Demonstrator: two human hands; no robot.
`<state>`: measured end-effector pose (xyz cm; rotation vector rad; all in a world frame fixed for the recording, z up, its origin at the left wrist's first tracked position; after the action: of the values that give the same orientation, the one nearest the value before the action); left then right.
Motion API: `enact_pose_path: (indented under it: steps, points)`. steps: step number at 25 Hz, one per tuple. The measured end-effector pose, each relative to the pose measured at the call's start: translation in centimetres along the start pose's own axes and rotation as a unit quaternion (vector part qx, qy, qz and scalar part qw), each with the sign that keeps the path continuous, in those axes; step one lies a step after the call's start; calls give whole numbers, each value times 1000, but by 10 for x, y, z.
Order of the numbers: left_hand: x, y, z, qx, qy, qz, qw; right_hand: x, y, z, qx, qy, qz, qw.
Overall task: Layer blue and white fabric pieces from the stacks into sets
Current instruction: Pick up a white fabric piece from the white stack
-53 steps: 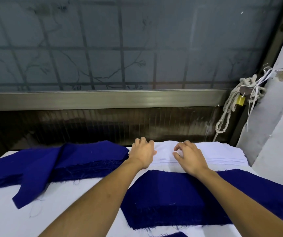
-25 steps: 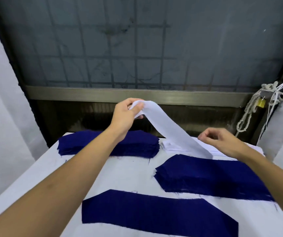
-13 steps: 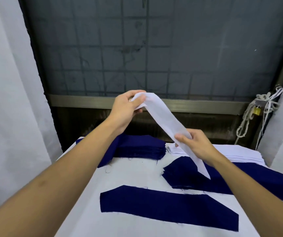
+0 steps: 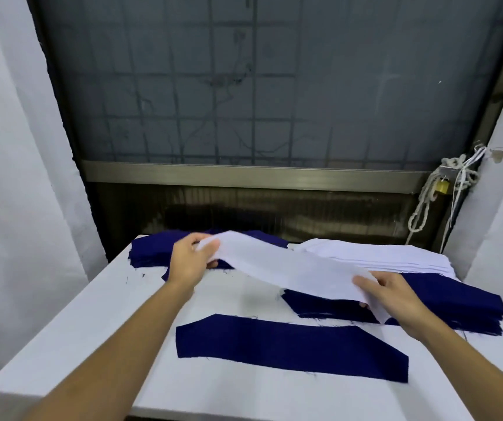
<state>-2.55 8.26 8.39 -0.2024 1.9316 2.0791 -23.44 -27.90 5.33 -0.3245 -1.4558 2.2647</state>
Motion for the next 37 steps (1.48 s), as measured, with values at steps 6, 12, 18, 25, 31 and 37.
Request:
enact_pose_path:
  steps: [6, 12, 18, 25, 31, 37]
  points:
    - [65, -84, 12, -155, -30, 32, 987, 31, 57, -5, -16, 38, -26, 999]
    - [89, -102, 16, -228, -43, -17, 973, 48, 80, -16, 13, 152, -11, 988]
    - [87, -109, 22, -252, -11, -3, 968, 52, 80, -15, 173, 212, -15, 962]
    - [87, -114, 18, -297, -28, 2, 954, 56, 79, -14, 222, 234, -36, 946]
    - [88, -114, 21, -270, -11, 6, 963, 55, 77, -19, 253, 210, -44, 943]
    - [87, -111, 27, -241, 16, 10, 970, 59, 78, -15, 199, 230, -40, 952]
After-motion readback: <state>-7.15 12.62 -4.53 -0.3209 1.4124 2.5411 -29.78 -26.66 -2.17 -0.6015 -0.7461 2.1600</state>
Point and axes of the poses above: each hand's wrist, its own x-axis away from the middle knuckle, its own z-axis out of the back of the hand, y = z × x, the point moved 7 cm from there along -x, towards the middle knuckle, and after that the axes turned 5 degrees about -z, right-handed, at the moved point
